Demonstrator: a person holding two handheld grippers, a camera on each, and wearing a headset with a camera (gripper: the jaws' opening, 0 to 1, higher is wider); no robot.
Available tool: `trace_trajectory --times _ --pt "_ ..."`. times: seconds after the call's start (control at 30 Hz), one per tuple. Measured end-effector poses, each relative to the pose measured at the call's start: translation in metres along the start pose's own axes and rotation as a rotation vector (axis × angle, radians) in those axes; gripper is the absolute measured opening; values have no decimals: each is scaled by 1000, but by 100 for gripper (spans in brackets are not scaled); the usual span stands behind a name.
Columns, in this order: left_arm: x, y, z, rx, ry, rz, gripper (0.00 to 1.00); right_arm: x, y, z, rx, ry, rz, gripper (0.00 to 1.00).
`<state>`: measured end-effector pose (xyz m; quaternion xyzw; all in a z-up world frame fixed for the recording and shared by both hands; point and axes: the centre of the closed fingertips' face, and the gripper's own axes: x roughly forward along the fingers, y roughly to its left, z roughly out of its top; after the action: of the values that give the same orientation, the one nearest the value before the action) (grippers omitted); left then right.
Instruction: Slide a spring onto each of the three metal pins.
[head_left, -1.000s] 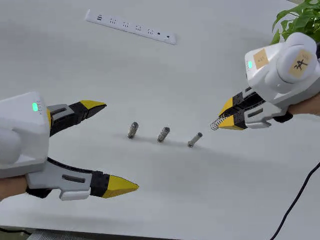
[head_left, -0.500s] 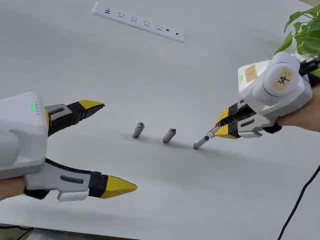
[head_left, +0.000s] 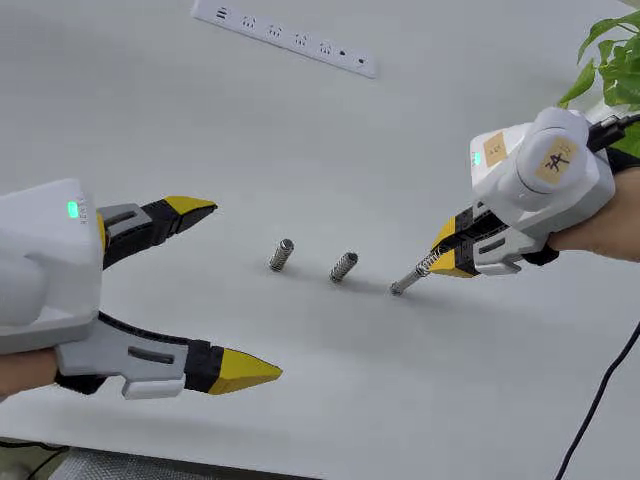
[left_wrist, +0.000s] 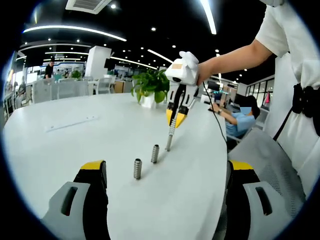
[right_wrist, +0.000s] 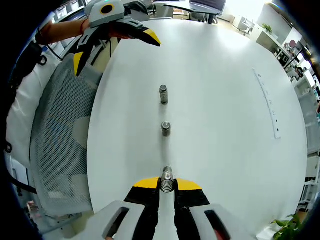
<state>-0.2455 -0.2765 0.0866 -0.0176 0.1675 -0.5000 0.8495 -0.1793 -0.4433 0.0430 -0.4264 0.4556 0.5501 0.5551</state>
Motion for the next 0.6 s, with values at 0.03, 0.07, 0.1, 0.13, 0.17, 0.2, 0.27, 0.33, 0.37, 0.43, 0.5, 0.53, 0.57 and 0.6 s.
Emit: trace_trajectory --times 0.03,0.07,0.1,0.13,0.17,0.2,0.27,0.33,0.37,0.43,0.5,0.53,0.57,0.6 --pt "0 0 0 -2 -2 -1 99 0 0 0 0 0 2 7" --pt "0 0 0 -4 -4 -2 99 1 -1 0 0 0 2 7" --pt "1 0 1 -4 -4 -2 99 1 -1 0 1 0 3 7" --pt "1 0 0 -4 -4 -1 99 2 -1 0 2 0 5 7" --pt "1 0 0 -5 -3 -2 99 2 -1 -1 2 1 7 7" --pt "1 0 0 -6 -4 -3 99 3 -1 -1 0 2 9 7" --pt "1 -1 1 -6 -6 -5 99 4 -1 -1 -2 4 9 7" --pt "1 0 1 -7 -8 -5 99 6 -2 -2 -1 5 11 7" --pt "1 0 1 -8 -8 -5 99 7 -3 -2 -3 5 10 7" --pt "2 0 0 -8 -8 -6 99 9 -4 -3 -2 6 12 7" --pt "2 0 0 -9 -8 -6 99 12 -5 -3 -3 7 14 7" --pt "2 0 1 -10 -9 -6 99 12 -5 -4 -2 8 15 7" --pt "2 0 1 -10 -10 -6 99 14 -5 -4 -3 9 15 7" --pt "2 0 1 -9 -10 -6 99 14 -6 -5 -4 9 15 7"
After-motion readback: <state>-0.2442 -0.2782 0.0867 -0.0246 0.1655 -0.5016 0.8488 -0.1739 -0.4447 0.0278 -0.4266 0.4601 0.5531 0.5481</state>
